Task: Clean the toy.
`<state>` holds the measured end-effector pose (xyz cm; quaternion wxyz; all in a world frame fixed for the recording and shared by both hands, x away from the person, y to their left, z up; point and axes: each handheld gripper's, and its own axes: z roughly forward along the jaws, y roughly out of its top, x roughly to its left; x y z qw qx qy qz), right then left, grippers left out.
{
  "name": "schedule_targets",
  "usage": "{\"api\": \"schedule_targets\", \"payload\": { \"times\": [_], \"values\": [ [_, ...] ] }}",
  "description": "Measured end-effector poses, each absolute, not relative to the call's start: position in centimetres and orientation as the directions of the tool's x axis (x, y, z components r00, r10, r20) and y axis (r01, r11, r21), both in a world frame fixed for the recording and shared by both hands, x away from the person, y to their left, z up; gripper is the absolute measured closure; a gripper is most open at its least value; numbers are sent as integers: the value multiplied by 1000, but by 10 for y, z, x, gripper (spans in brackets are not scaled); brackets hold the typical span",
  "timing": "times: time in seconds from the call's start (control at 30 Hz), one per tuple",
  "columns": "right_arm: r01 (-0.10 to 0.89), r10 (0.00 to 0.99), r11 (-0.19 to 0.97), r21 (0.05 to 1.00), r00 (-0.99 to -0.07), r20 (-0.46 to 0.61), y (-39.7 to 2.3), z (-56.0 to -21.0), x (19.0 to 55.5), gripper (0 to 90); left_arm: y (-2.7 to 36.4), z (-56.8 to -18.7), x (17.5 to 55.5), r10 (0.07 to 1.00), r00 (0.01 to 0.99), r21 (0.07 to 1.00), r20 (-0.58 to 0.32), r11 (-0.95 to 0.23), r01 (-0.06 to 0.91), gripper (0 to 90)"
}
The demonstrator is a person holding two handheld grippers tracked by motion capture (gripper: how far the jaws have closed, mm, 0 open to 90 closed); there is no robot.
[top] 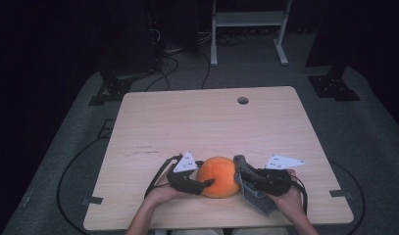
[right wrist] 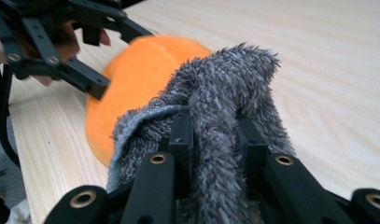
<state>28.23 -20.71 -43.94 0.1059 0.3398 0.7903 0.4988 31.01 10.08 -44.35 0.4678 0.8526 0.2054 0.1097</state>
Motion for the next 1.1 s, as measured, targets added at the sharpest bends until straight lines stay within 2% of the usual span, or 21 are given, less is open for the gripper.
{"api": "schedule_targets", "payload": {
  "times": [0.2, 0.33, 0.43, 0.63, 0.73, 0.87, 0.97, 1.0, 1.1],
  "values": [
    [488, 679, 284, 825, -710, 186, -215, -448, 286, 720, 101, -443, 310, 453, 891, 842, -7, -478, 249, 255],
    [420, 628, 257, 870, -757, 180, -210, -432, 277, 715, 101, -445, 310, 452, 892, 846, -7, -472, 247, 243],
    [401, 619, 305, 864, -773, 140, -205, -433, 275, 713, 102, -445, 312, 454, 891, 844, -24, -469, 261, 221],
    [473, 658, 342, 812, -737, 152, -217, -446, 284, 720, 99, -445, 310, 448, 894, 848, -24, -464, 256, 234],
    [446, 648, 326, 833, -747, 147, -218, -438, 280, 722, 92, -442, 306, 431, 902, 851, 7, -477, 221, 238],
    [347, 589, 296, 890, -800, 115, -202, -410, 273, 722, 76, -437, 297, 398, 916, 851, 51, -497, 168, 249],
    [347, 582, 315, 883, -806, 109, -195, -410, 275, 721, 69, -432, 290, 363, 927, 851, 91, -512, 117, 233],
    [351, 578, 347, 870, -810, 97, -193, -418, 277, 721, 72, -428, 293, 345, 937, 859, 53, -494, 133, 181],
    [368, 565, 343, 865, -816, 123, -201, -423, 278, 720, 81, -426, 302, 391, 920, 888, -26, -414, 201, 161]
  ]
}}
